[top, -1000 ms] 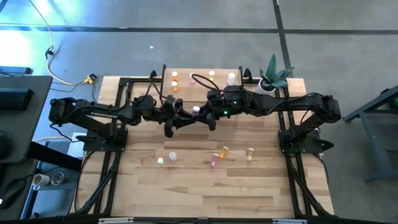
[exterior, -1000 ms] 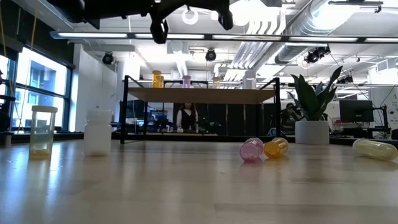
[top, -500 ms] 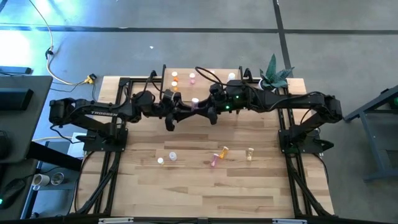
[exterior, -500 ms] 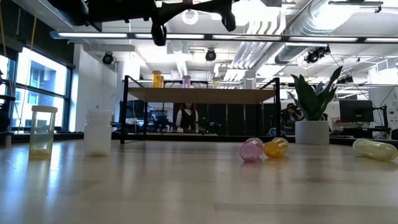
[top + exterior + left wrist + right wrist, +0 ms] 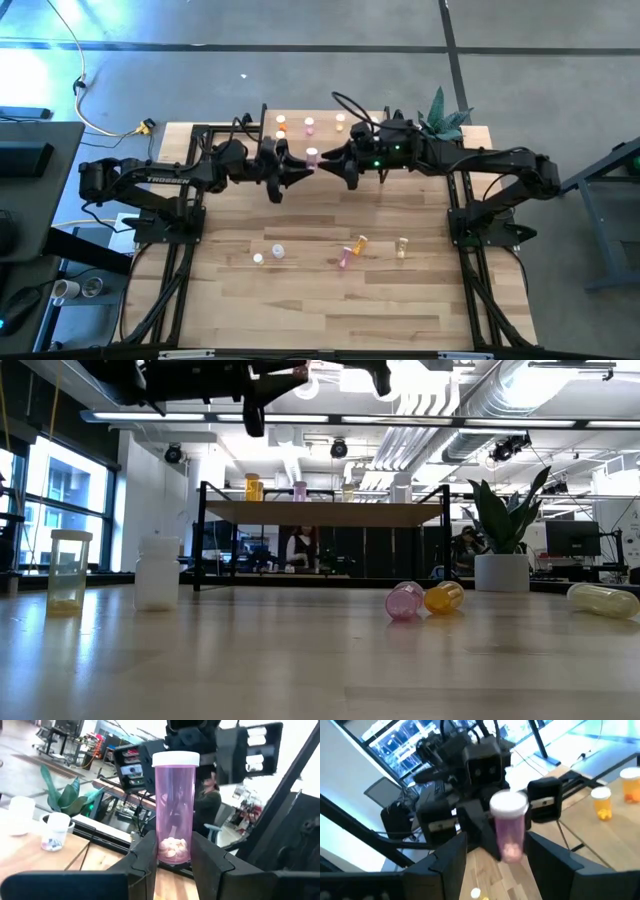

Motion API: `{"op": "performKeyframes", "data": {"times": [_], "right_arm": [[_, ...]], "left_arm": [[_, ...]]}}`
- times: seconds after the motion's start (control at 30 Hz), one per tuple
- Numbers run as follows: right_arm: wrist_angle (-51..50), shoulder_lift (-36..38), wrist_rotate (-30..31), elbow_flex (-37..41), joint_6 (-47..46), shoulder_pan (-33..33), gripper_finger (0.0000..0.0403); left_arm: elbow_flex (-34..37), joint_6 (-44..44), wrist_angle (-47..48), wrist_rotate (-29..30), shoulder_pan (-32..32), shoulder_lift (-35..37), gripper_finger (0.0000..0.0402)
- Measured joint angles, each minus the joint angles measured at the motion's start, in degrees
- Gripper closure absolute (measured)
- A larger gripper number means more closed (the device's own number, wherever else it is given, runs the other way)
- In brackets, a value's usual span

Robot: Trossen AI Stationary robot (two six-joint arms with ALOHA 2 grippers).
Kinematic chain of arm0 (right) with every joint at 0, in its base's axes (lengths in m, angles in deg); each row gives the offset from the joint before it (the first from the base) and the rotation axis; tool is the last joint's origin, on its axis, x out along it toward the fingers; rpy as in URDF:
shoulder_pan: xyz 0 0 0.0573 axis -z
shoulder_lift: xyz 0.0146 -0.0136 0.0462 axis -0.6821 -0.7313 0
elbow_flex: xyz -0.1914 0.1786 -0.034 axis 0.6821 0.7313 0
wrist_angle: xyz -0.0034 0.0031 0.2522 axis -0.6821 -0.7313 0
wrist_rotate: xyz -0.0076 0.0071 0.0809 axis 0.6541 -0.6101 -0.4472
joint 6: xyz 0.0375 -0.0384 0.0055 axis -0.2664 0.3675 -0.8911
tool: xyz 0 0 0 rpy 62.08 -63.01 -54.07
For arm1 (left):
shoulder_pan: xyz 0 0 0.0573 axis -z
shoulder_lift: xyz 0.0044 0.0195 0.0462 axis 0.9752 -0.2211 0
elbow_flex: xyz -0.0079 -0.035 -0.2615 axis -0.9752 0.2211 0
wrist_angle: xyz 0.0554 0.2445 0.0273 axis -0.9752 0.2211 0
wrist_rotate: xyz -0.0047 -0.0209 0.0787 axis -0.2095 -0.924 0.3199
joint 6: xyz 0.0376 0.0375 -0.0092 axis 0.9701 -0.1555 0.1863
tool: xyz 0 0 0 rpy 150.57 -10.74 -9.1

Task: Pick and place medicine bottles onto shelf by color
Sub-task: Put the right pink pill bottle on the shelf aligned with the other pink pill bottle

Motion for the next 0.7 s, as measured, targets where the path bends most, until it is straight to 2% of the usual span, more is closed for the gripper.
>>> {"op": "performKeyframes", "data": {"times": [0.3, 0.5, 0.7], "right_arm": [[1.3, 2.6, 7.1, 0.0, 4.7, 0.6, 0.0211], [12.3, 2.8, 7.2, 0.0, 14.7, 3.8, 0.0211], [16.4, 2.8, 4.1, -0.7, 23.0, 8.8, 0.0210]], "left_arm": [[0.0, 10.3, 0.5, 0.0, 0.0, 0.0, 0.0318], [0.0, 13.3, 0.5, 1.0, 0.0, 0.0, 0.0318], [0.0, 17.6, 0.5, 5.8, 0.0, 0.0, 0.0318]]}}
